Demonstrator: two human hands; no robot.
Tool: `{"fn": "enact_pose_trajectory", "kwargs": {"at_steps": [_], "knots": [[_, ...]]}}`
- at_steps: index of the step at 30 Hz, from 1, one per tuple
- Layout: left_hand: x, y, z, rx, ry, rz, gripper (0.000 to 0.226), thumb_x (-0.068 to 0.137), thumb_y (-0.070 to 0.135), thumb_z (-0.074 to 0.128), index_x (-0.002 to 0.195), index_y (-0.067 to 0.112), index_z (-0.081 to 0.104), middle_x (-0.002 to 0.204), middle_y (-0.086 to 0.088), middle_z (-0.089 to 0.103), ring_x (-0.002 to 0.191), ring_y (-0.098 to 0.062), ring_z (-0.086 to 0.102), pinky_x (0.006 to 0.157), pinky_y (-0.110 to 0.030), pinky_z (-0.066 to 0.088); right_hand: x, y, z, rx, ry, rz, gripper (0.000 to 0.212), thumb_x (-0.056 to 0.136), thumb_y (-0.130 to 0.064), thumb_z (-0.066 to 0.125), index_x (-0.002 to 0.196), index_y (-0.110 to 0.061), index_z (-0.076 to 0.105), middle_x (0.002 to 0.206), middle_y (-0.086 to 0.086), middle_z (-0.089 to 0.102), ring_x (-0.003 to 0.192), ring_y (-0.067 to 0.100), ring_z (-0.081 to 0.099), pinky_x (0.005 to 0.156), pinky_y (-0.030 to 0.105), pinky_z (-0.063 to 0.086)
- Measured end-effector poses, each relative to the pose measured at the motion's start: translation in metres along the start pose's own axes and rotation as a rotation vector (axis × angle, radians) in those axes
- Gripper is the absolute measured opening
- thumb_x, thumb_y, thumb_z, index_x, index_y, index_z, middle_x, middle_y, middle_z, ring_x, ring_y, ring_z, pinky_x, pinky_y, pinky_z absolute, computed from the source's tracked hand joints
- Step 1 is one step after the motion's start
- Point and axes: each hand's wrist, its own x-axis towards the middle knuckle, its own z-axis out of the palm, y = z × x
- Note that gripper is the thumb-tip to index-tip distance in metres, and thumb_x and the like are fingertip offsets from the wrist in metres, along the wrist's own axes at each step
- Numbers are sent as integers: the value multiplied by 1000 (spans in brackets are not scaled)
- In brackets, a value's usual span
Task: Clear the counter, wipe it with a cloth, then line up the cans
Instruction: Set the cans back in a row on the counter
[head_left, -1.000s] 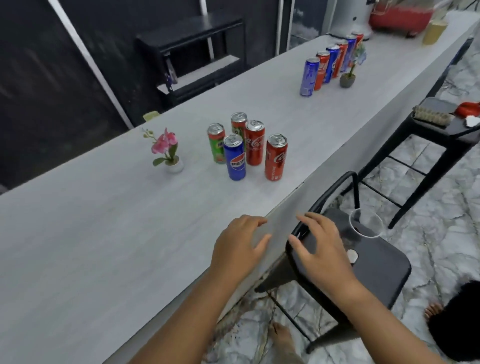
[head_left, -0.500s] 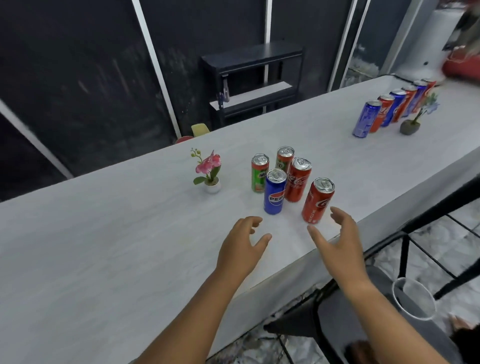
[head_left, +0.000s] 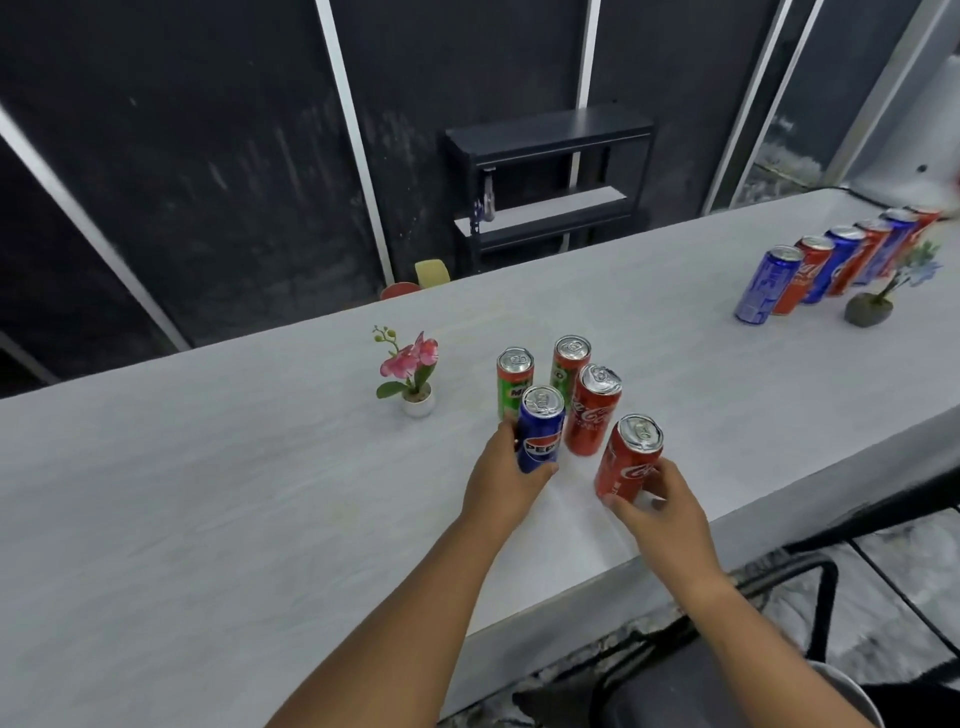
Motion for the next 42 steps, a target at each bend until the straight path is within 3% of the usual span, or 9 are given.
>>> {"fn": "enact_pose_trajectory", "kwargs": {"at_steps": [5,10,14,20,24,28,33,38,42], "knots": [[-6,-7,-7,-5,62,-9,74,86,36,90,149,31,51,148,10,64,133,-14,63,98,-24,49,1,-3,6,-3,7,-9,63,72,-49,94,124,-48,59,116,-23,73,107,0,68,84,27,54],[-26,-35,-42,-17,115,-24,70,84,39,91,143,36,54,143,16,66,118,0,59,87,-11,43,-10,-19,35,-35,-46,-42,68,68,-56,93,126,-48,59,114,-27,73,103,-5,68,83,27,53],[-43,-61,-90,-23,193,-56,71,83,42,92,143,34,55,140,17,66,119,-1,61,94,-17,48,-17,-40,78,-51,-110,-98,69,69,-52,95,127,-51,57,111,-31,73,100,-14,66,82,21,52],[-66,-108,-175,-49,323,-100,68,82,39,93,140,34,58,133,19,68,120,-3,64,94,-19,48,-27,-76,164,-87,-277,-168,79,71,-48,95,137,-47,51,122,-22,68,107,-3,67,86,21,53],[-77,-139,-227,-62,396,-128,63,81,36,94,134,35,60,126,23,70,114,4,65,94,-23,52,-33,-100,221,-94,-344,-203,66,71,-44,96,119,-60,52,115,-28,69,99,-10,69,76,8,50],[-83,-165,-268,-101,458,-160,63,79,36,95,133,35,61,123,23,70,113,2,66,90,-20,51,-38,-121,274,-106,-392,-197,70,71,-44,96,126,-50,52,114,-26,69,104,-4,68,82,16,52],[-83,-191,-306,-107,507,-164,64,80,37,94,135,35,60,129,20,70,115,0,67,99,-28,55,-43,-139,325,-143,-420,-220,68,72,-49,94,124,-52,50,110,-28,67,102,-5,67,81,17,51],[-79,-210,-334,-40,513,-148,70,80,46,93,138,37,56,132,23,66,115,1,64,87,-12,46,-51,-157,360,-204,-422,-277,64,74,-52,91,122,-55,49,103,-37,63,97,-18,61,78,13,46],[-77,-226,-349,2,513,-119,75,80,50,91,144,35,54,135,24,65,117,2,64,91,-16,49,-55,-167,380,-253,-410,-294,68,77,-54,88,134,-42,54,117,-22,68,102,-2,65,76,17,46]]}}
